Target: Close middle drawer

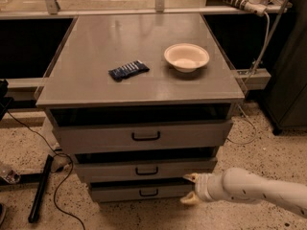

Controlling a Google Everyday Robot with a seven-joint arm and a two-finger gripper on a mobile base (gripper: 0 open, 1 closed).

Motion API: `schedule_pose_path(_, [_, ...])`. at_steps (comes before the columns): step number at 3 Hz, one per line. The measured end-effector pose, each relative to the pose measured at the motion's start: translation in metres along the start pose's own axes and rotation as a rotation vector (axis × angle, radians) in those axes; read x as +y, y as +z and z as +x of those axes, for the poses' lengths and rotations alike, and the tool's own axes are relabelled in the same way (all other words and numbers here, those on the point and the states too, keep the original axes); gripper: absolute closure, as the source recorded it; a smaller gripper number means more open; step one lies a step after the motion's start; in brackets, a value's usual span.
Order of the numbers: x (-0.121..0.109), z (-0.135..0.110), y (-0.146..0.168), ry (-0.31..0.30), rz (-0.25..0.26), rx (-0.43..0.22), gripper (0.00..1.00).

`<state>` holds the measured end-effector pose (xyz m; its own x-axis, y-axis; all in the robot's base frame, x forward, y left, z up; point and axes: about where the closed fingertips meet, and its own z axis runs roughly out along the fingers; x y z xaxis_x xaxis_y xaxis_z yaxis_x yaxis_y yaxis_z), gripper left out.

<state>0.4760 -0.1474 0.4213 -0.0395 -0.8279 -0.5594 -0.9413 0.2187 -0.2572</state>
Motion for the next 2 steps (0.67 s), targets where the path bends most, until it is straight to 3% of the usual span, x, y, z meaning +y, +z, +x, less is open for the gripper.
schedule_pose_path(1, [-0.046, 0.0, 0.01, -0.026, 0.034, 0.014, 0.65])
schedule_pose_path(2, [-0.074, 0.02, 0.021, -0.005, 0.056, 0.032, 0.88])
